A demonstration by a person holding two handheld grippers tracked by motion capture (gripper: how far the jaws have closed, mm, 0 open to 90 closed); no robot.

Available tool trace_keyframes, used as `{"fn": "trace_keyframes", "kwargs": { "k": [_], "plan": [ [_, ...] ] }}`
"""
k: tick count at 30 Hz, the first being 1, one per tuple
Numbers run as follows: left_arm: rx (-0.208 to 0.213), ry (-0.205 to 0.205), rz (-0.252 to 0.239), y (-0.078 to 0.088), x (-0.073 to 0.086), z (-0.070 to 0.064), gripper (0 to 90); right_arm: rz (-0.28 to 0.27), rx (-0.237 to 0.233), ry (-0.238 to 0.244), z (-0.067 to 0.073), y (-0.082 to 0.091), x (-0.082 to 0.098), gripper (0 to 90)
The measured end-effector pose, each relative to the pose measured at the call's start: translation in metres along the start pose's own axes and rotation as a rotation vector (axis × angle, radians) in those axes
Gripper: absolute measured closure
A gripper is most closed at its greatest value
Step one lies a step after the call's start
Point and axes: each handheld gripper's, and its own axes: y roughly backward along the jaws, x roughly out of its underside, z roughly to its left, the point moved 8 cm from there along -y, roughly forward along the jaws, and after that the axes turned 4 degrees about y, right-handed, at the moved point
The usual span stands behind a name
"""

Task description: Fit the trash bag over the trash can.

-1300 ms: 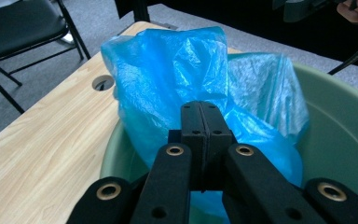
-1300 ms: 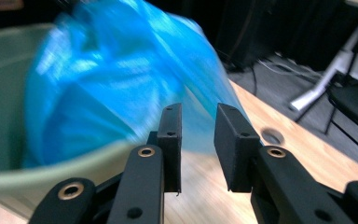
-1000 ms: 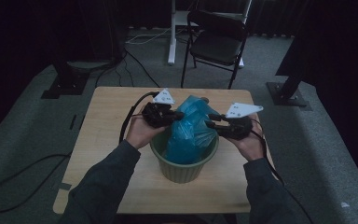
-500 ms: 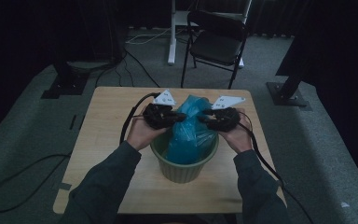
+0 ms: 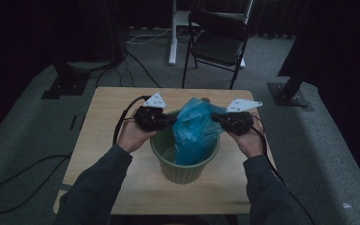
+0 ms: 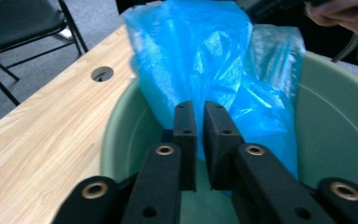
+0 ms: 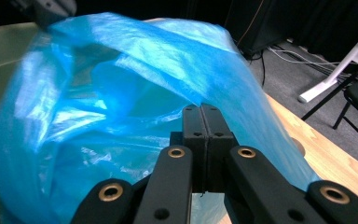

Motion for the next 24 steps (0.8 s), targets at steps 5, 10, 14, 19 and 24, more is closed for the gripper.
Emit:
{"fn": "trace_keyframes", "kwargs": {
  "k": [5,10,14,19,24],
  "plan": [
    [0.004,0.017,-0.037,0.007,-0.006,0.003,70.1,-0.004,-0.007,0.007,0.002,0.003,0.002,89.9],
    [0.044,-0.012,-0.070,0.001,-0.025,-0.008,55.6,-0.006,-0.023,0.028,0.009,0.001,-0.001,89.9],
    [0.056,-0.039,-0.088,-0.011,-0.045,-0.021,49.0,-0.006,-0.030,0.046,0.013,-0.001,-0.003,89.9],
    [0.005,-0.054,-0.046,-0.034,-0.056,-0.026,45.0,-0.006,-0.042,0.060,0.016,-0.002,-0.003,89.9],
    [-0.006,-0.035,0.024,-0.048,-0.050,-0.025,82.1,-0.012,-0.056,0.067,0.019,0.003,-0.002,84.3]
  ]
}}
